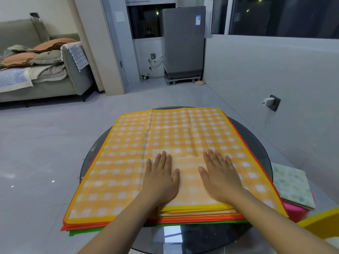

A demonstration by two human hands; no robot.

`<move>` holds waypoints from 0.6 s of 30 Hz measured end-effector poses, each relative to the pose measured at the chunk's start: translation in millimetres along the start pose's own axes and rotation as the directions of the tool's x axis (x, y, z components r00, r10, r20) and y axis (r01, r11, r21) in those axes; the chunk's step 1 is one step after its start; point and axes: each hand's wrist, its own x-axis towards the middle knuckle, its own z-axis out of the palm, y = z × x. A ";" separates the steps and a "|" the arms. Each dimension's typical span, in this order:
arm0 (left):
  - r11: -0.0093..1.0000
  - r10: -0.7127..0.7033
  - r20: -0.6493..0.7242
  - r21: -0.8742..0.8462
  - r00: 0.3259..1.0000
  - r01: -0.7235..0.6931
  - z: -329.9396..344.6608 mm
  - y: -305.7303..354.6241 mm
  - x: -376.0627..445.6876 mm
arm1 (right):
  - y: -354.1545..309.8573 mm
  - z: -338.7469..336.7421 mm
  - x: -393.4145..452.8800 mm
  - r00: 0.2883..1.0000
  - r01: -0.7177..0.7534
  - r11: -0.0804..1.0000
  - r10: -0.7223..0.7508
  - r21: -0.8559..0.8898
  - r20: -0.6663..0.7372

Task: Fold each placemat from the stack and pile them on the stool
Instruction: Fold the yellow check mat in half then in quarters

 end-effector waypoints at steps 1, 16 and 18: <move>1.000 -0.012 0.000 -0.009 1.000 0.012 -0.4 -1.7 -0.7 | -0.7 0.2 -0.5 1.000 -0.015 1.000 0.015 -0.004 -0.004; 0.890 -0.318 -0.297 -0.420 0.900 0.176 -8.8 -11.3 -4.6 | 7.7 -18.4 6.2 0.951 -0.248 0.918 0.292 0.310 -0.105; 0.827 -0.404 -0.249 -0.510 0.880 0.235 -15.8 -9.8 -6.8 | 11.0 -27.0 5.4 0.945 -0.275 0.888 0.319 0.369 -0.065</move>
